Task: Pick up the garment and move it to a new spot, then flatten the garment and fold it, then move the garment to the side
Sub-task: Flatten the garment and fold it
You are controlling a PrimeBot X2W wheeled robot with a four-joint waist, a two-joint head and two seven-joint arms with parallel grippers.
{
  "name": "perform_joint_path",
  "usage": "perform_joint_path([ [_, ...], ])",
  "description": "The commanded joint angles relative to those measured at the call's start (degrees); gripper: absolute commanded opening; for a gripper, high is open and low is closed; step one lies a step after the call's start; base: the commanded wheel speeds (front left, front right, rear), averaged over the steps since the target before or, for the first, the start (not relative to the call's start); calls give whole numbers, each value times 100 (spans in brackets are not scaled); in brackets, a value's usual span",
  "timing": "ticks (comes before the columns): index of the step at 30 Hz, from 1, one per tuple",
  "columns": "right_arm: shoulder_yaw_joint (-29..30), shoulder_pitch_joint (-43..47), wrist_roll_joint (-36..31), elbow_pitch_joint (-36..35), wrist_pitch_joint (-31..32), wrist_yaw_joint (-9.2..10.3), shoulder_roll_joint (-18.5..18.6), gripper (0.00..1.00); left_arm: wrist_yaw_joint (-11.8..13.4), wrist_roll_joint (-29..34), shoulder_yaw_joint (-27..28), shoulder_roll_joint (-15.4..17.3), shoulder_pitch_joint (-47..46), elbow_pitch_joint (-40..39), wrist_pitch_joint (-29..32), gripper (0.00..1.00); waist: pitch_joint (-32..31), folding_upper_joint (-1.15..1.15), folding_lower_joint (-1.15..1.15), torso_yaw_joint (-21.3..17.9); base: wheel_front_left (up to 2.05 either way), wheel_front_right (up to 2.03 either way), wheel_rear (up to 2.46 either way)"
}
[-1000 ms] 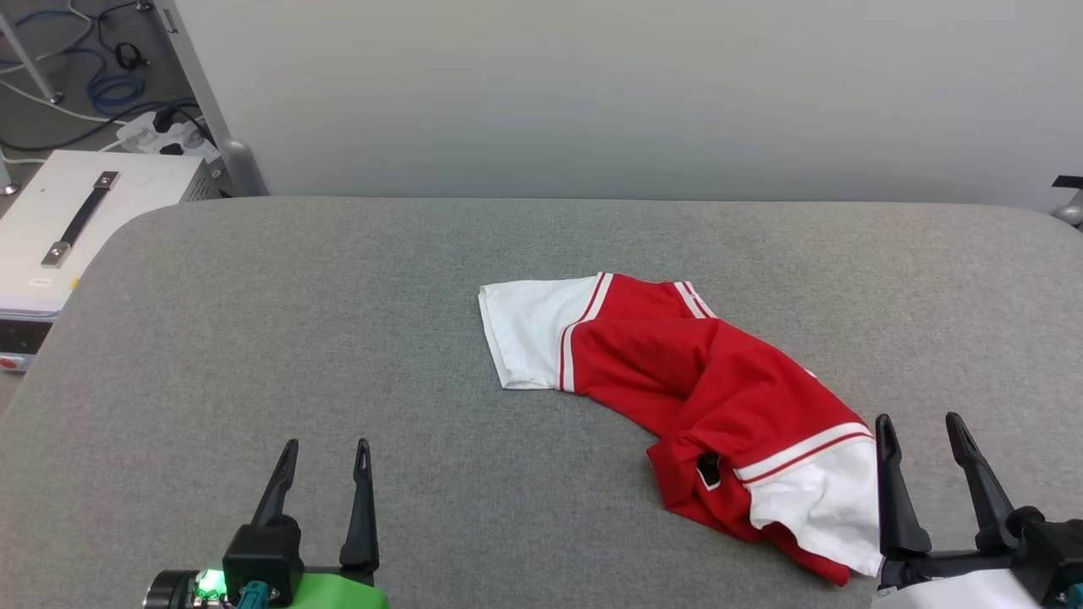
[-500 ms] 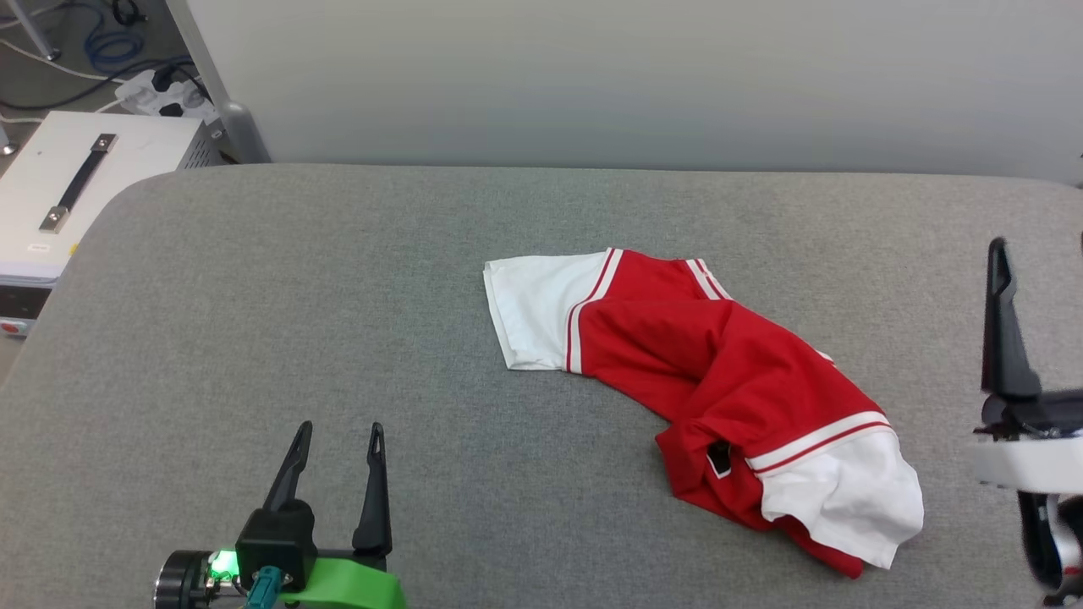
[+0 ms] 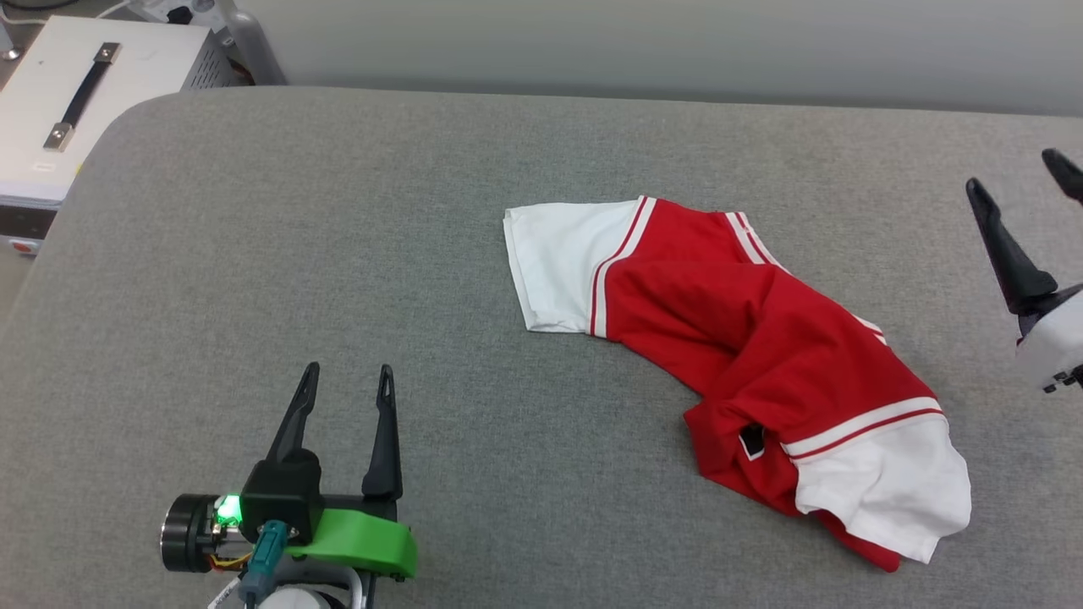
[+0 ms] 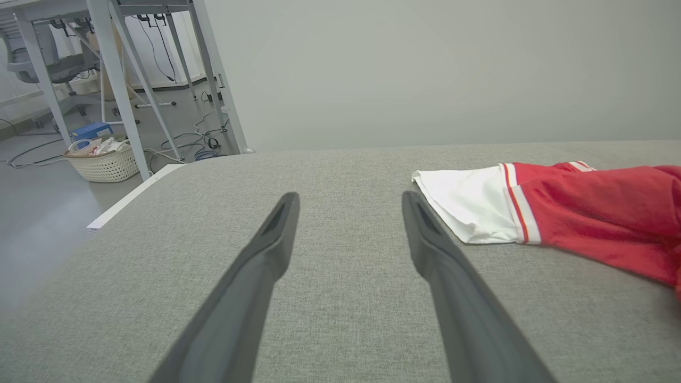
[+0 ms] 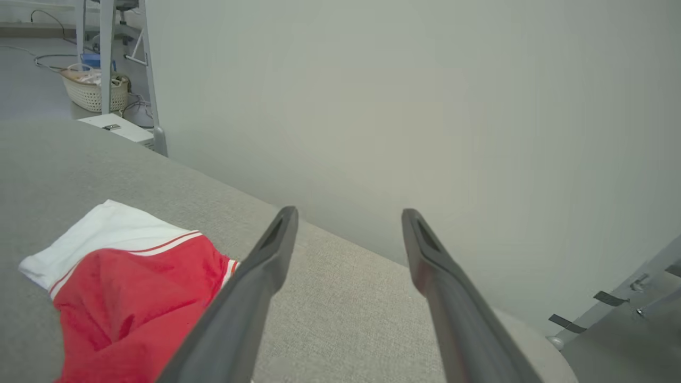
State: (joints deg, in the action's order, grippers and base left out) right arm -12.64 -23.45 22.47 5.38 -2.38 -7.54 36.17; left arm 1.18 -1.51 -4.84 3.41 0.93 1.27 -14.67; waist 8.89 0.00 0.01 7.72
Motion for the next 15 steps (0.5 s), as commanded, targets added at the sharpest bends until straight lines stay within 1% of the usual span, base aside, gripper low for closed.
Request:
perform_joint_path([
  [1, -317, -196, 344, 95, 463, 5, 268, 100, 33, 9, 1, -31, -132, -24, -33, 100, 216, 0, -1, 99, 0, 0, 0],
  [3, -753, -364, 820, 171, 1124, 5, 593, 100, 54, 0, -7, -35, -192, -40, -33, 100, 331, 0, -1, 119, 0, 0, 0],
  [5, -1106, -500, 1301, 263, 1797, 5, 826, 100, 76, -12, -16, -38, -249, -54, -33, 100, 440, 0, -1, 135, 0, 0, 0],
  [7, -1404, -614, 1649, 366, 2424, 5, 1027, 100, 94, -23, -40, -42, -306, -65, -33, 100, 546, 0, -1, 154, 0, 0, 0],
  [11, -1848, -792, 2210, 538, 3372, 5, 1171, 100, 129, -47, -113, -47, -426, -78, -33, 100, 749, 0, -1, 214, 0, 0, 0],
  [15, -2235, -886, 2552, 577, 3892, 5, 1194, 100, 175, -73, -190, -50, -542, -78, -33, 100, 917, 0, -1, 295, 0, 0, 0],
])
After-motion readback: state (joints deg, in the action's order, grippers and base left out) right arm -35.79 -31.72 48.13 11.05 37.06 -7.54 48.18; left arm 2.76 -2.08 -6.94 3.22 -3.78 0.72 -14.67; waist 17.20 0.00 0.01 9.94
